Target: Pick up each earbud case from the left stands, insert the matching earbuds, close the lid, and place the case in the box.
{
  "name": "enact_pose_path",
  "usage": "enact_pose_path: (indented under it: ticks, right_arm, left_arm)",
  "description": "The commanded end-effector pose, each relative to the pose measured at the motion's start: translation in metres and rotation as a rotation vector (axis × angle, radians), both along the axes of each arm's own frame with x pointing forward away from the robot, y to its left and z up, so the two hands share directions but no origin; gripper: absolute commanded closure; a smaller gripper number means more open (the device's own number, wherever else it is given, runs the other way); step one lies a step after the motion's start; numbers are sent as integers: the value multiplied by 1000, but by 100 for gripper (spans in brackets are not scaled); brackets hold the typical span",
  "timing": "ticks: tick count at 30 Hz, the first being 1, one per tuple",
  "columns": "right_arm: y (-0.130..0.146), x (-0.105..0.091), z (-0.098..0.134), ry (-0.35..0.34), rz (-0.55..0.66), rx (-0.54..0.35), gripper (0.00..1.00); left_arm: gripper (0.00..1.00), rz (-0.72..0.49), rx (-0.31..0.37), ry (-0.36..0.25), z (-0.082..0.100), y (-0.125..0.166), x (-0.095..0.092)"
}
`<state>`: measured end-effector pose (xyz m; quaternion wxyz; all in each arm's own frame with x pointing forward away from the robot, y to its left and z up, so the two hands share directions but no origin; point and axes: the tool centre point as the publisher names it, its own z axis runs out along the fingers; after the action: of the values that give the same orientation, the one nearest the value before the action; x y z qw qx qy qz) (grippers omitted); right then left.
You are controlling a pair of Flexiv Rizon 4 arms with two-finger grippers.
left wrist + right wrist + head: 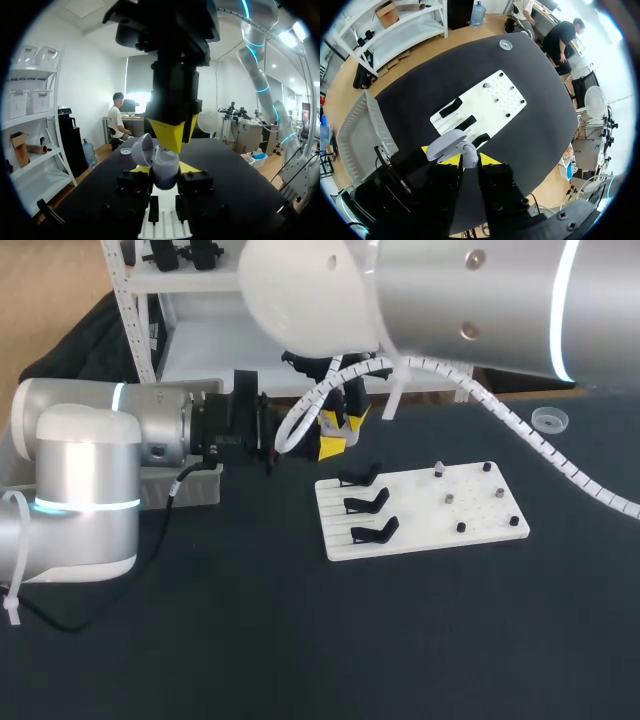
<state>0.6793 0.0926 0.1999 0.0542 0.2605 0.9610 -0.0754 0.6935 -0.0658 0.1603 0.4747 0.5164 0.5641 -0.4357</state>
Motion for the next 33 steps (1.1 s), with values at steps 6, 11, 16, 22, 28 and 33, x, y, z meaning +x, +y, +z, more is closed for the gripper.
enact_pose_path:
  ticks: [6,11,16,22,28,33]
  right_arm:
    - [3,4,-2,13,7,8,68]
    - [4,2,-1,12,12,12,67]
    - [4,1,2,8,13,18,69]
    - [-9,-18,20,-41,39,73,68]
    - [-23,-35,29,-159,216,174,56]
    - [-51,-40,25,-219,245,236,53]
  left_arm:
    - [100,4,-3,-3,1,0,-1]
    - [100,4,-3,-3,1,0,-1]
    - [100,4,-3,-3,1,0,-1]
    - [100,4,-3,-3,1,0,-1]
    - [100,4,-3,-3,1,0,-1]
    - [100,4,-3,-3,1,0,-1]
